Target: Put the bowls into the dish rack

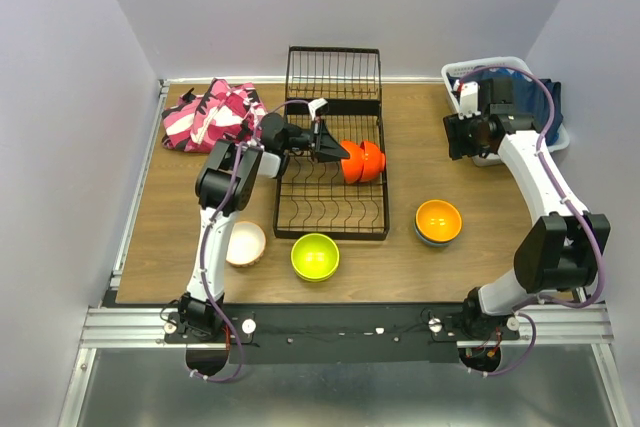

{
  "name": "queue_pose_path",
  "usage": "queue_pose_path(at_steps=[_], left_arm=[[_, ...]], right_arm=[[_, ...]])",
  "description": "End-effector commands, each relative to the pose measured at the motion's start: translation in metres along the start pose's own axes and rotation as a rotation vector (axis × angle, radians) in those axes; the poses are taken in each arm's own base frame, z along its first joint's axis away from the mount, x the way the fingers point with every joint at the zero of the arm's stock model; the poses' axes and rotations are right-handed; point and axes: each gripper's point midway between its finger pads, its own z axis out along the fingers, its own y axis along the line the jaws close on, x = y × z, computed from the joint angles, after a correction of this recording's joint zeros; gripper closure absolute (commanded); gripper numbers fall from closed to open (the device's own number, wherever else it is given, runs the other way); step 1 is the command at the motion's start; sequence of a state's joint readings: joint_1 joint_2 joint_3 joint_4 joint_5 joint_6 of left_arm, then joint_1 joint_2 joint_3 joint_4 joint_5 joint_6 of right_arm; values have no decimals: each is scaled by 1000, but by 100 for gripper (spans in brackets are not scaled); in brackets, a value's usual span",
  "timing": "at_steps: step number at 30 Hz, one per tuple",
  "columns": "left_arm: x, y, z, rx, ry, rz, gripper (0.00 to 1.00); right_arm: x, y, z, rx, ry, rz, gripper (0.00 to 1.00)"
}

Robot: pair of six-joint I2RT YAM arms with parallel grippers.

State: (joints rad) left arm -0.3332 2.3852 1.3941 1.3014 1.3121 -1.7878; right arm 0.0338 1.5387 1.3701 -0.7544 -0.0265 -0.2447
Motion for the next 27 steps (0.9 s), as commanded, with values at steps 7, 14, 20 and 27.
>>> queue_pose_path(at_steps=[7, 14, 20, 27], left_arm=[[11, 5, 10, 72, 131, 305, 100], [21, 21, 8, 61, 119, 247, 100], [26, 28, 7, 56, 123, 249, 100], [33, 25, 8, 56, 135, 280, 100]], right_arm=[[-2, 0, 2, 0, 16, -6, 36], [-7, -1, 3, 0, 9, -4, 36], [-4, -1, 2, 0, 21, -4, 36], [-10, 0, 1, -5, 12, -4, 36]])
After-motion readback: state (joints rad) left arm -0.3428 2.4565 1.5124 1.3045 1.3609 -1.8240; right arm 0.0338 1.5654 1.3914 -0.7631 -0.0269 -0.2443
